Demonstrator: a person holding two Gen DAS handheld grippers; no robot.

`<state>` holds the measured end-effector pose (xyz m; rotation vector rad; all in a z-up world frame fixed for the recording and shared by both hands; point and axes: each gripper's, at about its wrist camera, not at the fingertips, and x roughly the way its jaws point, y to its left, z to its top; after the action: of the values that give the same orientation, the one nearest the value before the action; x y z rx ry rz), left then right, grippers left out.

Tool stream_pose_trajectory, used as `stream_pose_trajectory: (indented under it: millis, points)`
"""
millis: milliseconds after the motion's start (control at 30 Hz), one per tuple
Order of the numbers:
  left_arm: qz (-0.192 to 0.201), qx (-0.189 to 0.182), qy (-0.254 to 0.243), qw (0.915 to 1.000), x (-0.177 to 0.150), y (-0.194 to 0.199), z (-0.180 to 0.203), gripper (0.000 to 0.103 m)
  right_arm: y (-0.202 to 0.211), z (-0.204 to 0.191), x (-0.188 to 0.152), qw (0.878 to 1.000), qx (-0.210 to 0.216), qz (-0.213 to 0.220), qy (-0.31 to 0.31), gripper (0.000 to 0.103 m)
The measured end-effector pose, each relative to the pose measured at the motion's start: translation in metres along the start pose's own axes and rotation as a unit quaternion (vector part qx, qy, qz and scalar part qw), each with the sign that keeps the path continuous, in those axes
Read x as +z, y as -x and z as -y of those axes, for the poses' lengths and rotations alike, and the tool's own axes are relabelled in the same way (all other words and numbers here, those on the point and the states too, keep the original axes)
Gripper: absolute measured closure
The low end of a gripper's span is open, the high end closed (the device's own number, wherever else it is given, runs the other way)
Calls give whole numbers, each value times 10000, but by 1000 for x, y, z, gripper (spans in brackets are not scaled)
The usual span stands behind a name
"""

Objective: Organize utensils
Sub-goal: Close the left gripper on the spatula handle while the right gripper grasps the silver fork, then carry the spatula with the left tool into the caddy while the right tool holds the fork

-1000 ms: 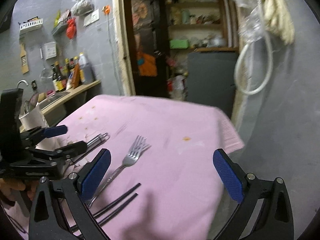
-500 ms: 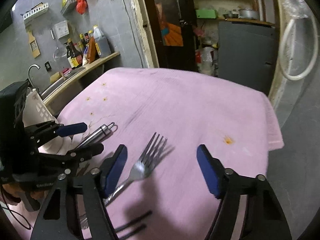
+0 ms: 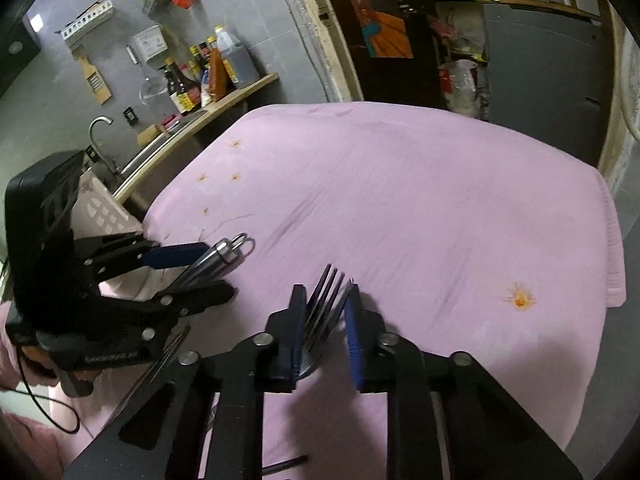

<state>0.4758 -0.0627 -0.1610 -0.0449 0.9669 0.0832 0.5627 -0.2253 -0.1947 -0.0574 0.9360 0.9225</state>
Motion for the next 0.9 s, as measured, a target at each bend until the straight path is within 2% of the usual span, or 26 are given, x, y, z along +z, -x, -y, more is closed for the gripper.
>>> stream_pose_trajectory:
  millis: [33,67,100,167,333,433,700,900]
  points:
    - [-27,-7,3,10000,1,0,0,62,1,-1,0,10000,22,-7,36,92]
    - [-41,-21,0,10000,2,0,0,69,2,-2,0,10000,37,-11,57,96]
    - [-59,-64,0,10000,3,0,-1,76,3,-4,-1,10000,17,-3,64,96]
    - [-113,-81,12,9999,9,-1,-3,82,11,-8,-3,10000,-24,71,55,96]
    - [-161,-263,-41,9995,11,5,-3,83,43,-14,-7,9987,-104,449,-201,98]
    - [25,-377,-142,9992,12,20,1,84,66,-20,-10,9969,-251,700,-237,99]
    - [587,-800,-372,9944,7,75,10,85,123,-60,-13,9871,-1023,1231,67,101]
    - [919,-1013,-553,9891,-7,121,4,85,163,-108,-18,9738,-1591,1612,203,101]
